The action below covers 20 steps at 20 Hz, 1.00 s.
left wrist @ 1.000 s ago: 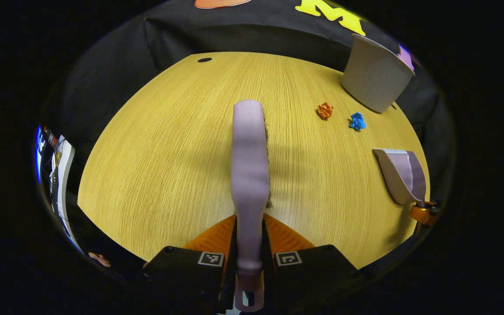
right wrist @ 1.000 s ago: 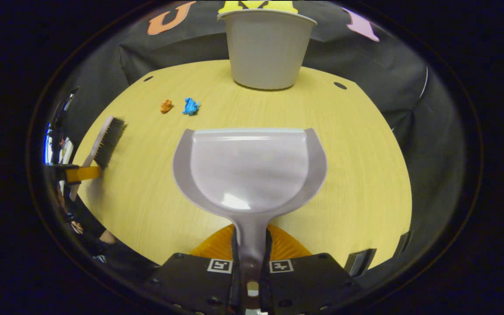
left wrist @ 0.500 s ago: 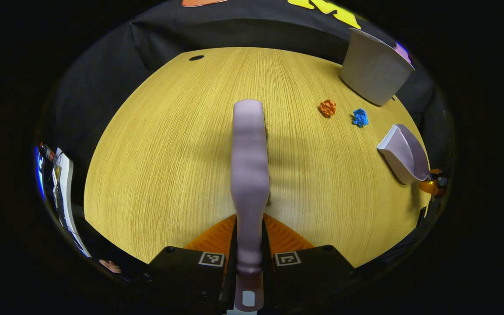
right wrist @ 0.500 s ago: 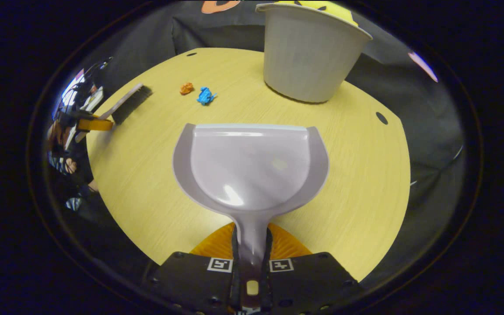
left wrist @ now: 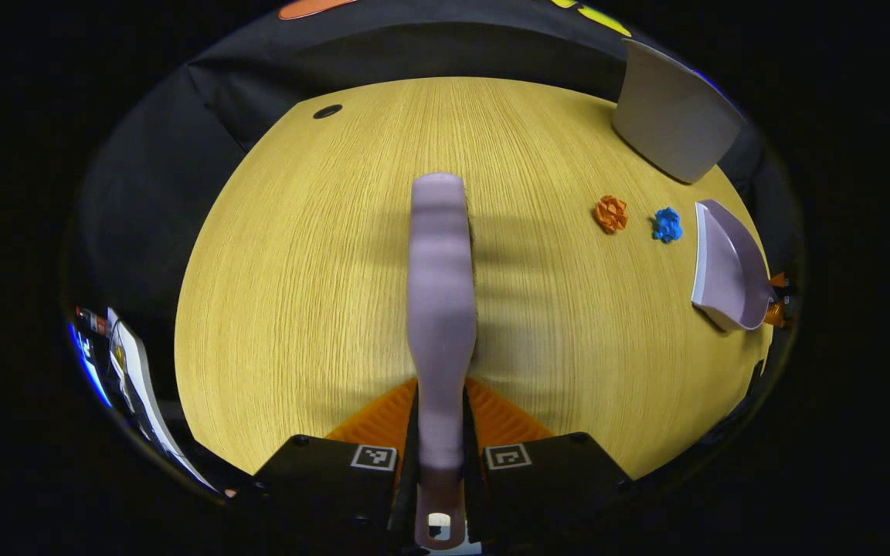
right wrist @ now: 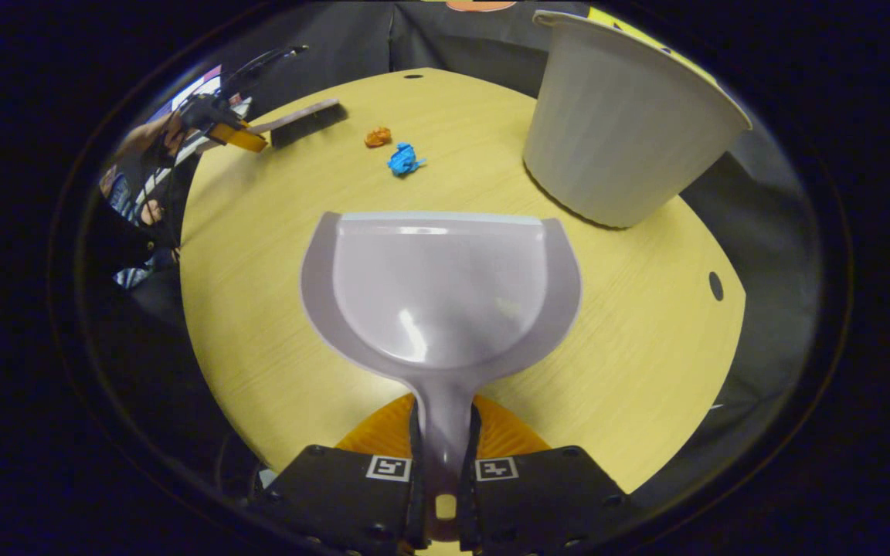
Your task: Pick up the small broom and dustpan from the desktop, sweep the trash into the dustpan with the broom, and then empty the trash into the garbage bin.
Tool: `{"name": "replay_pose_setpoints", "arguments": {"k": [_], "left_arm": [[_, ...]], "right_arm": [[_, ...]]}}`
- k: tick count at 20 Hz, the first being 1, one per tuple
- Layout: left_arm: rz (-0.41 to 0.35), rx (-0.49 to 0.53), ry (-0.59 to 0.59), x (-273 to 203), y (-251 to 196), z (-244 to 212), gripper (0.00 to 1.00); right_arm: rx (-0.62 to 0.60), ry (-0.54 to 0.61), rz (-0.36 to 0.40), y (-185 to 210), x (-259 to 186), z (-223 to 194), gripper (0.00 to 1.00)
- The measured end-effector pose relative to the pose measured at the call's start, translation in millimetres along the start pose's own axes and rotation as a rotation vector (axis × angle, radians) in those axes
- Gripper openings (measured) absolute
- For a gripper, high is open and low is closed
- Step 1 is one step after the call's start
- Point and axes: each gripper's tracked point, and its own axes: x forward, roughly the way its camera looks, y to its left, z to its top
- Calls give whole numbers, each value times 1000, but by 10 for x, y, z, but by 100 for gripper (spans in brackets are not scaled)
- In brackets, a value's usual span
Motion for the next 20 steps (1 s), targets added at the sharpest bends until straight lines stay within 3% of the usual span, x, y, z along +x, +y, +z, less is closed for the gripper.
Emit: {"name": "replay_pose_setpoints", "arguments": {"k": [8,17,20], "left_arm": [[-31,122,-4,164,-340,548,28],[-170,294,2,-8,-1753,1596,28],[-231,333,-1,-146,-2348,2162,28]], "right_arm": [[-46,5,33,-67,45,77,15],[-62,11,43,-47,53,140,15],[-51,16,43,-74,80,143,15]]}}
